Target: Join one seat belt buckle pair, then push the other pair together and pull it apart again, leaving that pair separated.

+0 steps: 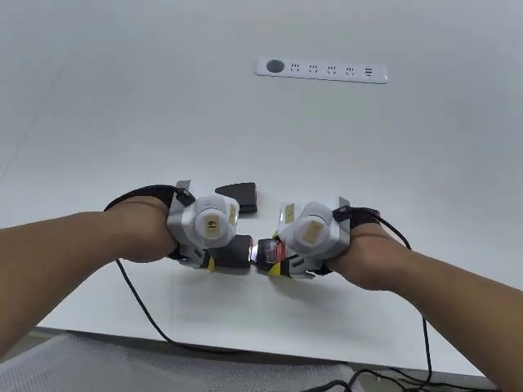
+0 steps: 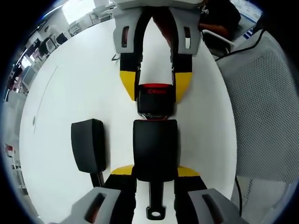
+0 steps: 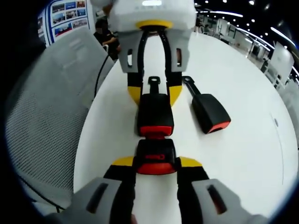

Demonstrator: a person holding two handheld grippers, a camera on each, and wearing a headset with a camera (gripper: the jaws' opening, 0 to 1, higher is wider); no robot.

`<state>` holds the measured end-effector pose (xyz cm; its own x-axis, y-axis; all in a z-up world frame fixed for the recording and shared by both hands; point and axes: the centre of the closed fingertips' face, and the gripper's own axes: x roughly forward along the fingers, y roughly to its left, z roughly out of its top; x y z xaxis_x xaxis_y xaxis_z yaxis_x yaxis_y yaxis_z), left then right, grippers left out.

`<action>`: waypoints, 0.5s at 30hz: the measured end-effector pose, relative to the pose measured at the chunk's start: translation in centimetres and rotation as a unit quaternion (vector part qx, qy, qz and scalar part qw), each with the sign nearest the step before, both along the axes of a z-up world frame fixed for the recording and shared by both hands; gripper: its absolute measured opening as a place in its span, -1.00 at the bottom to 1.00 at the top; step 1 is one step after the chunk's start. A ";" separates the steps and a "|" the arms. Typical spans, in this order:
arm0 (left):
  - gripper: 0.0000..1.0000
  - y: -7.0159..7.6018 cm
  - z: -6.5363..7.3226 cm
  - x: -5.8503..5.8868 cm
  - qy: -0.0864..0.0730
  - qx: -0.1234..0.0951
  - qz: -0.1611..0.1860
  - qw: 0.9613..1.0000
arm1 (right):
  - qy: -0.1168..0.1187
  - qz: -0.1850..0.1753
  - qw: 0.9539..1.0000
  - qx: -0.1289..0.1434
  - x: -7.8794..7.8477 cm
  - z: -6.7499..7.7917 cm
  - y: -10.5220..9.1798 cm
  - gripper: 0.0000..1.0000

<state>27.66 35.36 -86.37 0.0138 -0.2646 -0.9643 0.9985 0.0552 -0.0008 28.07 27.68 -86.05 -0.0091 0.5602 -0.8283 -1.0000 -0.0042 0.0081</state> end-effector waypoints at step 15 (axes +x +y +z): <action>-0.37 0.0 3.5 0.2 -0.033 -0.021 0.011 0.999 | -0.016 -0.005 1.000 0.018 0.1 2.9 0.1 -0.28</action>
